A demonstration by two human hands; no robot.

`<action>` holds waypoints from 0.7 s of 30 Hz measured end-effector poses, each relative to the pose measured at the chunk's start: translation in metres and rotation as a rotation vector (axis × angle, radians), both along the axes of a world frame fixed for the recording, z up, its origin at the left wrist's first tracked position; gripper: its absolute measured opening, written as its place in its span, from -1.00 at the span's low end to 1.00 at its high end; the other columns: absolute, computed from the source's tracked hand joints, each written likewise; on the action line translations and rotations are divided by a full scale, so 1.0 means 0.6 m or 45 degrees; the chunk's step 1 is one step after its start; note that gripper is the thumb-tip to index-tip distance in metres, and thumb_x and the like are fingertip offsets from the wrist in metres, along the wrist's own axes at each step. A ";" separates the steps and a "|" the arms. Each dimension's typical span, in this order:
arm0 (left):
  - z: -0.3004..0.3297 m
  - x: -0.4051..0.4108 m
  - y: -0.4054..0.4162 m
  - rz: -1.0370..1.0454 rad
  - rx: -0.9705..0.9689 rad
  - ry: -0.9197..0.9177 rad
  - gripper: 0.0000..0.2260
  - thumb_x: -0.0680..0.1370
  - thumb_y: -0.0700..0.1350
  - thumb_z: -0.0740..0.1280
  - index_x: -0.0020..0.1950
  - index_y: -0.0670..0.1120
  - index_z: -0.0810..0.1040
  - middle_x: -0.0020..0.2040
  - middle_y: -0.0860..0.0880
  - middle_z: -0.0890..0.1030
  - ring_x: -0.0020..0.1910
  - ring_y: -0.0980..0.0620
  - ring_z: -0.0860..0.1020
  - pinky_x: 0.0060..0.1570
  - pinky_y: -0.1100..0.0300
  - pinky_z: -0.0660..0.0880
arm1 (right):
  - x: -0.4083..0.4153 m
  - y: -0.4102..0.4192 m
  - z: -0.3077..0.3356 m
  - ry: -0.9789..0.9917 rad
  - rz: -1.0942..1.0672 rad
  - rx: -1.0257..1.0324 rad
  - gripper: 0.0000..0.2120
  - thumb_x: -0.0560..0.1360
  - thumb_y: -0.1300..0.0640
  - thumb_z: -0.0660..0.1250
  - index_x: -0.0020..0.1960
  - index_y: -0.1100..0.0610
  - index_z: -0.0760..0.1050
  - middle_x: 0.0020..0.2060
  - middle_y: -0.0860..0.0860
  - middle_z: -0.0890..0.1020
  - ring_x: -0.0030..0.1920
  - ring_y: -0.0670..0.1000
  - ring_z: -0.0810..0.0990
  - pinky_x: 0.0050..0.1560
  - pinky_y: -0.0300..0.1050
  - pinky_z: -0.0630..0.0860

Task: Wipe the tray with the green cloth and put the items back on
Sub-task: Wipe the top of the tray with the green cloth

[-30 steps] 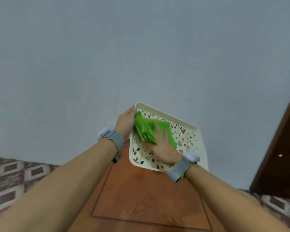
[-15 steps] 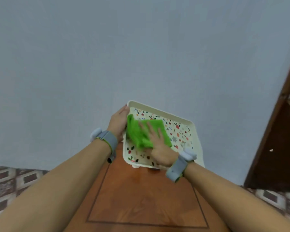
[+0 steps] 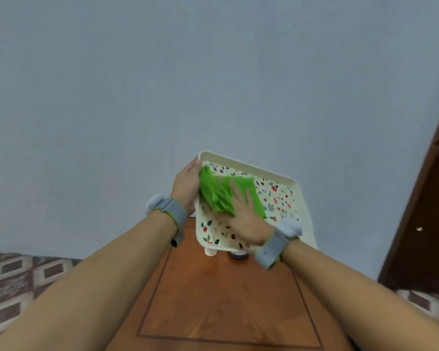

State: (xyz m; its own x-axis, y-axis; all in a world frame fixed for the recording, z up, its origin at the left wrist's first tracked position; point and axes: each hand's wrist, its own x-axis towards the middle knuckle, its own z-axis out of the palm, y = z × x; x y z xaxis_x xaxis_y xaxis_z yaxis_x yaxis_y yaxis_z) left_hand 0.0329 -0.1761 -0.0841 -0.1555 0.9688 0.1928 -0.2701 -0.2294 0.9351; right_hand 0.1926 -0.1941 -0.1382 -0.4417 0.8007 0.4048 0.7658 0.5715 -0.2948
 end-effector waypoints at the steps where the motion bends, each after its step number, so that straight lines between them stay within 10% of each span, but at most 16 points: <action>1: 0.002 -0.012 0.001 0.014 0.007 -0.009 -0.66 0.64 -0.01 0.27 0.40 -0.03 0.54 0.27 -0.08 0.63 0.17 -0.09 0.64 0.23 -0.11 0.54 | 0.014 -0.004 -0.019 -0.140 0.179 0.126 -0.30 0.58 -0.28 -0.01 0.60 -0.14 -0.22 0.61 -0.09 -0.20 0.59 -0.01 -0.32 0.53 0.25 -0.34; 5: 0.011 -0.056 -0.007 0.027 0.002 0.071 -0.66 0.63 0.06 0.27 0.38 0.04 0.55 0.14 -0.12 0.70 0.06 -0.17 0.68 0.06 -0.16 0.62 | 0.128 0.028 -0.090 -0.402 0.189 0.260 -0.39 0.55 -0.42 -0.17 0.51 -0.35 -0.31 0.57 -0.18 -0.28 0.58 0.02 -0.35 0.52 0.28 -0.32; 10: 0.012 -0.013 -0.024 -0.031 -0.025 0.130 -0.66 0.63 0.07 0.27 0.38 0.03 0.54 0.10 -0.09 0.71 -0.01 -0.10 0.71 -0.11 0.03 0.67 | 0.111 0.042 -0.016 0.448 -0.458 -0.404 -0.34 0.59 -0.32 -0.02 0.61 -0.14 -0.10 0.61 -0.07 -0.06 0.61 0.09 -0.19 0.55 0.19 -0.26; 16: 0.013 0.009 -0.013 0.019 0.052 0.020 -0.67 0.65 -0.01 0.26 0.39 -0.05 0.54 0.26 -0.02 0.63 0.07 0.05 0.66 0.07 0.12 0.63 | 0.034 -0.045 0.010 0.024 0.204 -0.006 -0.33 0.64 -0.05 0.19 0.52 -0.18 -0.22 0.47 -0.29 -0.30 0.38 -0.32 -0.57 0.41 -0.06 -0.48; 21: 0.020 -0.051 -0.032 0.052 0.048 0.038 -0.68 0.66 0.04 0.22 0.40 0.08 0.52 0.13 -0.06 0.71 0.00 -0.08 0.71 -0.15 0.05 0.66 | 0.162 0.018 -0.088 -0.275 0.184 0.126 -0.44 0.63 -0.19 0.02 0.58 -0.25 -0.07 0.61 -0.16 -0.16 0.60 0.00 -0.28 0.55 0.20 -0.32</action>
